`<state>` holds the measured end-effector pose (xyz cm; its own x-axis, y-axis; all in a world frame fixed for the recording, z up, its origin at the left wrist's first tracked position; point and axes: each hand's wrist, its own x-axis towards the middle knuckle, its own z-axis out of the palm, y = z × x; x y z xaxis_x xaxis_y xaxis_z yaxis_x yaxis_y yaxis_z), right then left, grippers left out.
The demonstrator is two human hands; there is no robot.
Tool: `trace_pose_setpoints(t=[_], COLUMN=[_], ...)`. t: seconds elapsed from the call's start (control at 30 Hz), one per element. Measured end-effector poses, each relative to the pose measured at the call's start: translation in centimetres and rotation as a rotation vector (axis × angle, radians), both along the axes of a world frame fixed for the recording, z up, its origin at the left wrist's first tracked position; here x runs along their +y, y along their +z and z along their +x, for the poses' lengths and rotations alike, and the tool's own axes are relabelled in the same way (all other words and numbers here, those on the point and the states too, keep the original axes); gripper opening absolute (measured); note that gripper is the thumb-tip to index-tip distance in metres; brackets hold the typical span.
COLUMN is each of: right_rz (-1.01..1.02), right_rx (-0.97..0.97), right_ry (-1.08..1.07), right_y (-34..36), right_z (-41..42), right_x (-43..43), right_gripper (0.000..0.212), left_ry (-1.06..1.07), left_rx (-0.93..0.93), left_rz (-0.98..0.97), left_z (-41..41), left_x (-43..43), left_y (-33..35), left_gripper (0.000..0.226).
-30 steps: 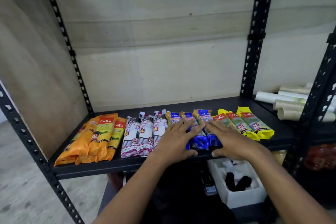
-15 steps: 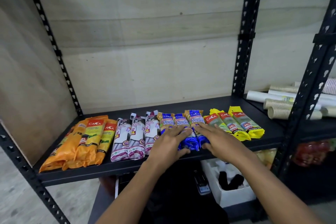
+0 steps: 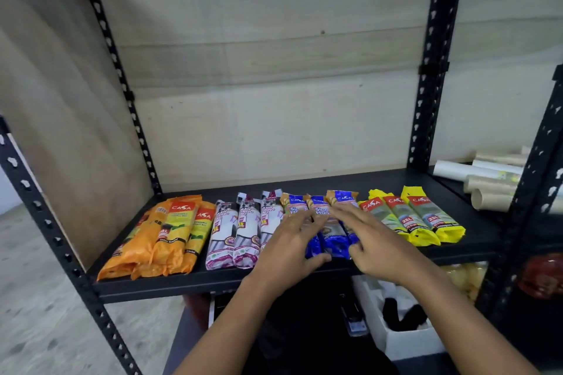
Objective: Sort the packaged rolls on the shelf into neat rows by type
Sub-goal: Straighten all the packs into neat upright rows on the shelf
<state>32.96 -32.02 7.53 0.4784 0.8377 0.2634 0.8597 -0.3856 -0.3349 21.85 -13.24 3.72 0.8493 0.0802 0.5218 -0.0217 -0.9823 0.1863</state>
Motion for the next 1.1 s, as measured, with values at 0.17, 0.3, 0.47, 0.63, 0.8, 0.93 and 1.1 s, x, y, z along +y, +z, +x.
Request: trace_pose_setpoints(t=[0.17,0.3,0.47,0.63,0.8,0.93,1.1], right_rz=[0.080,0.082,0.089,0.095,0.143,0.144,0.099], right_rx=[0.009,-0.014,-0.024,-0.013,-0.006,0.074,0.065], right_ry=[0.016,0.083,0.184,0.286,0.340,0.397,0.414], right_y=[0.0,0.0,0.6,0.8,0.4,0.1,-0.7], right_z=[-1.0,-2.2,-5.3,-8.9,-12.2,-14.1,-16.0], right_x=[2.8,5.5,10.0,15.0,19.1,21.5,24.2], right_gripper=[0.052,0.039,0.039,0.039,0.045,0.071,0.089], left_ry=[0.112,0.203,0.319,0.461,0.462,0.490,0.553], left_rx=[0.023,-0.017,-0.101,-0.130,-0.114,0.060,0.318], left_rz=[-0.082,-0.084,-0.038,-0.033,-0.066,-0.072,-0.106], left_z=[-3.2,-6.7,-11.8,-16.7,-20.8,-22.4,-22.6], left_x=[2.4,5.0,9.2,12.2,14.6,16.1,18.1], left_y=[0.4,0.9,1.7,2.1,2.2,2.2,2.1], left_gripper=[0.054,0.035,0.030,0.032,0.049,0.077,0.085])
